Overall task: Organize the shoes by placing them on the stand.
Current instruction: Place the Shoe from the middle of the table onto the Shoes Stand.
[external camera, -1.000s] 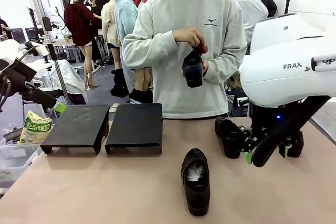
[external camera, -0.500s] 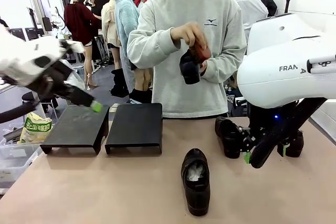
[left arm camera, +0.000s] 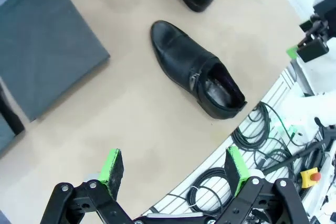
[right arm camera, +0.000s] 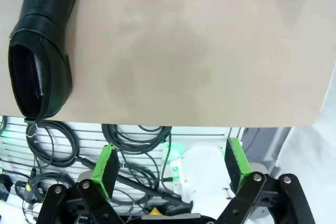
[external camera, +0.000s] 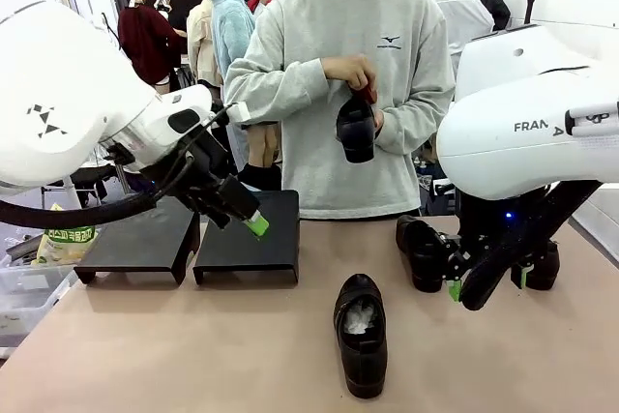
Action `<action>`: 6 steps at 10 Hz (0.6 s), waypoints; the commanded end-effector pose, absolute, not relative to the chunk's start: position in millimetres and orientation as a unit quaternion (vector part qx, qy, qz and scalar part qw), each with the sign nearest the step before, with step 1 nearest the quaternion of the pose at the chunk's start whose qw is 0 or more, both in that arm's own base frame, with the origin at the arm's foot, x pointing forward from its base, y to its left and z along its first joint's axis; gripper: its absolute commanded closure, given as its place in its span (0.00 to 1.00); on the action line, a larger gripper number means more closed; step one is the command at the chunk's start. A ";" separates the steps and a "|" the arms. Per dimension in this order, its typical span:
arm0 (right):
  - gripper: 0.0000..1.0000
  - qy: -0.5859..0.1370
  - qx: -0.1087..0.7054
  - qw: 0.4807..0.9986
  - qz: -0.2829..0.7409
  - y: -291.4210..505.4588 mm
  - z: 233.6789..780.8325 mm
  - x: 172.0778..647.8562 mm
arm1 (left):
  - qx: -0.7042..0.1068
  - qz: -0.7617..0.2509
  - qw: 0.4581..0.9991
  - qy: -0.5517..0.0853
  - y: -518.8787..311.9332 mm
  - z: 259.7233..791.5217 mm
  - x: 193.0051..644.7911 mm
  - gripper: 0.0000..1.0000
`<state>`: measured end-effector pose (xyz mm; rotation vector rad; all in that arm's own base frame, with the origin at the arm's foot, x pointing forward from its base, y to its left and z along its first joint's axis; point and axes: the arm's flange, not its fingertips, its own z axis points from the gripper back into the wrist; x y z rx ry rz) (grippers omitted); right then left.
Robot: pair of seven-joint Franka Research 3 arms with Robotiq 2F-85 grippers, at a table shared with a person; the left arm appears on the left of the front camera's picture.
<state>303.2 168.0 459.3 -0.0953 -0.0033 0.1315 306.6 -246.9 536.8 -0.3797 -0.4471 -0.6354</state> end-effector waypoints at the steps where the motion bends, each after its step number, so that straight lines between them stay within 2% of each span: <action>1: 0.00 -0.001 -0.041 0.997 0.064 167.9 460.7 303.5 | -0.155 -0.297 0.908 -0.250 -227.9 540.8 305.9 0.00; 2: 0.00 -0.001 -0.041 0.997 0.064 167.9 460.7 303.5 | -0.184 -0.308 0.908 -0.217 -246.9 536.8 306.6 0.00; 4: 0.00 -0.001 -0.041 0.997 0.064 167.9 460.7 303.5 | -0.160 -0.267 0.933 -0.179 -290.1 515.2 294.1 0.00; 5: 0.00 -0.001 -0.041 0.997 0.064 167.9 460.7 303.5 | -0.193 -0.265 0.932 -0.154 -322.5 495.8 293.4 0.00; 6: 0.00 -0.001 -0.041 0.997 0.064 167.9 460.7 303.5 | -0.185 -0.252 0.939 -0.143 -345.1 481.1 294.3 0.00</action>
